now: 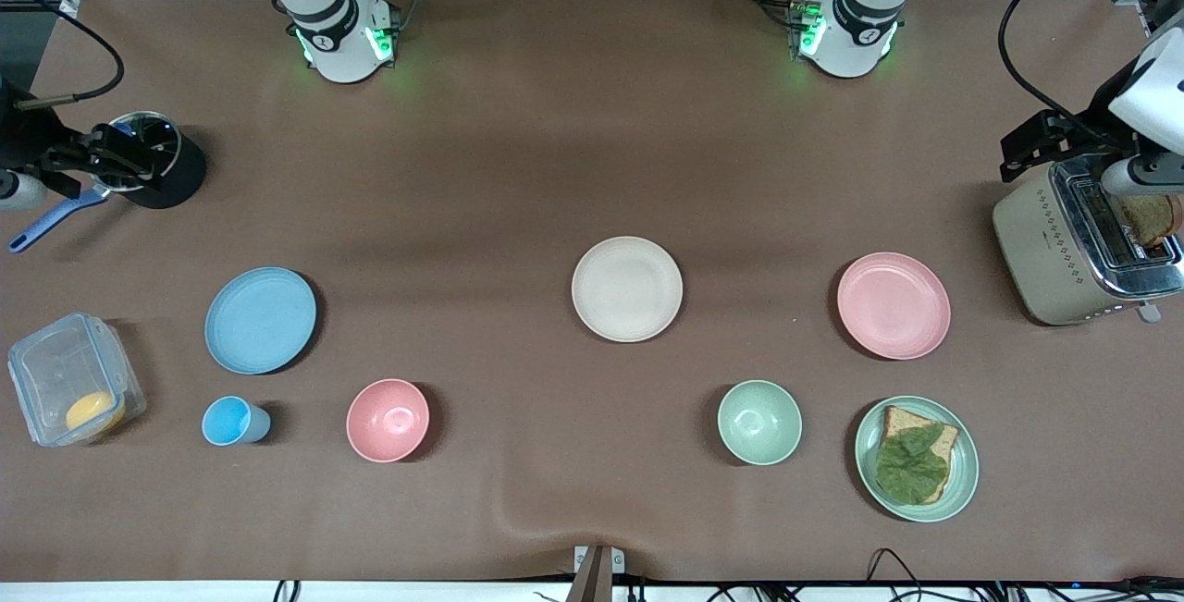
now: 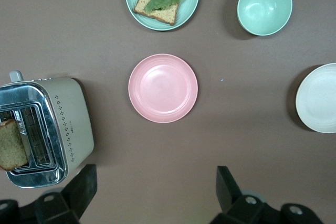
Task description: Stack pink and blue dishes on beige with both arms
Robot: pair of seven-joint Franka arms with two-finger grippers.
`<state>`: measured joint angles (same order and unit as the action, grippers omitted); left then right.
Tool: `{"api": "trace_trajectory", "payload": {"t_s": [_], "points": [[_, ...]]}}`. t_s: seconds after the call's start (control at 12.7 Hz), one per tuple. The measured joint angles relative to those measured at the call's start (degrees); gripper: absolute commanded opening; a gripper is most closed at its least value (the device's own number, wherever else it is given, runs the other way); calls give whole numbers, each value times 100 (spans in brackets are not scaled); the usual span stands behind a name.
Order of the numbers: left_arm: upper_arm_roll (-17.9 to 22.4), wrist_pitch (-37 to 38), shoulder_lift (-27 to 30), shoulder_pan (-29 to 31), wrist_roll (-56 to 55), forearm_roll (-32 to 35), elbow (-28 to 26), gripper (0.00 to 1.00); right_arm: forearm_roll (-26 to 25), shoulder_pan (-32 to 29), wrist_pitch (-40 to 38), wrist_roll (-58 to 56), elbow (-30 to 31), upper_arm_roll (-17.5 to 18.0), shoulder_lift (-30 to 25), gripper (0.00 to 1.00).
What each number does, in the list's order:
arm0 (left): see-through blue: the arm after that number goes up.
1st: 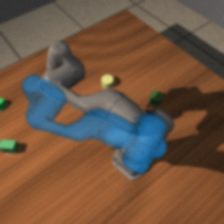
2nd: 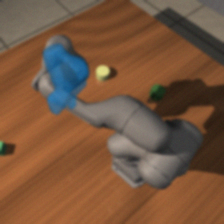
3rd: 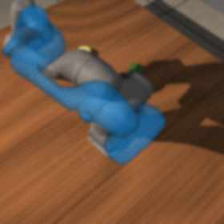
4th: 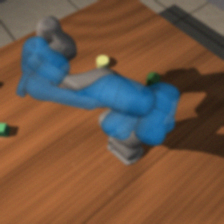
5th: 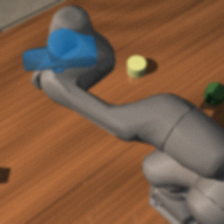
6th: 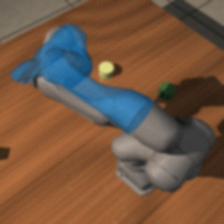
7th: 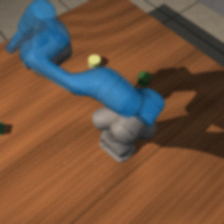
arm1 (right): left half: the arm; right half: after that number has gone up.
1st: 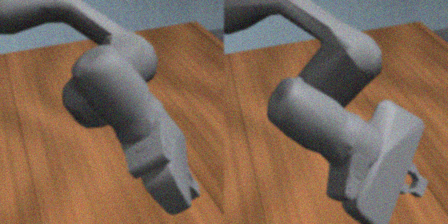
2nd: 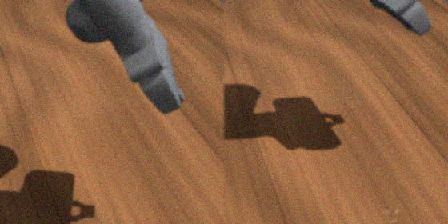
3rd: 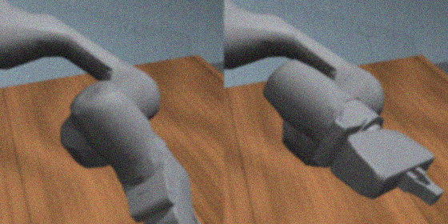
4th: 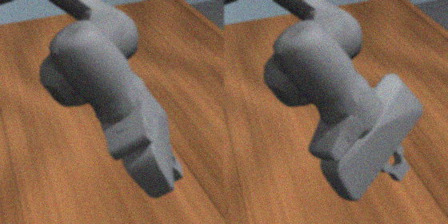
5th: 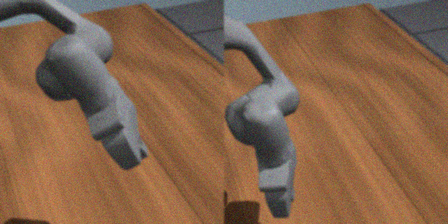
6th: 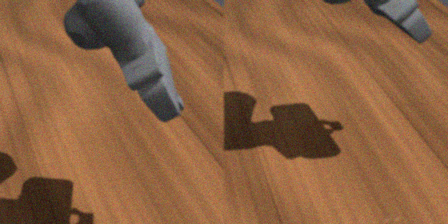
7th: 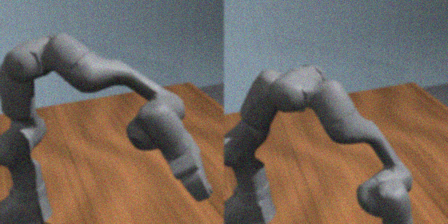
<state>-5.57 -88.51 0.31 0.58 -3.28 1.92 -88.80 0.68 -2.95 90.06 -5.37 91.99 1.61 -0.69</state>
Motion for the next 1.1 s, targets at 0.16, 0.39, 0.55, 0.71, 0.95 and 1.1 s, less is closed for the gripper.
{"api": "trace_trajectory", "payload": {"t_s": [0.16,0.39,0.55,0.71,0.95,1.1], "points": [[3,1,29,10,-150,0,0,100,0,0,-1,0,0,0,0,100],[20,14,31,73,-278,0,-40,100,0,0,-3,0,0,0,0,100],[50,-8,-103,175,-272,0,-234,100,0,0,-6,0,0,1,1,100],[67,-854,-467,314,-271,0,-699,100,1,-1,-27,0,8,0,16,100],[72,-2581,-958,502,-280,0,-1798,100,1,-133,-51,-17,77,-6,278,100],[72,-3387,-1045,534,-357,0,-2517,100,-2,-222,102,-65,137,-7,647,100]]}}
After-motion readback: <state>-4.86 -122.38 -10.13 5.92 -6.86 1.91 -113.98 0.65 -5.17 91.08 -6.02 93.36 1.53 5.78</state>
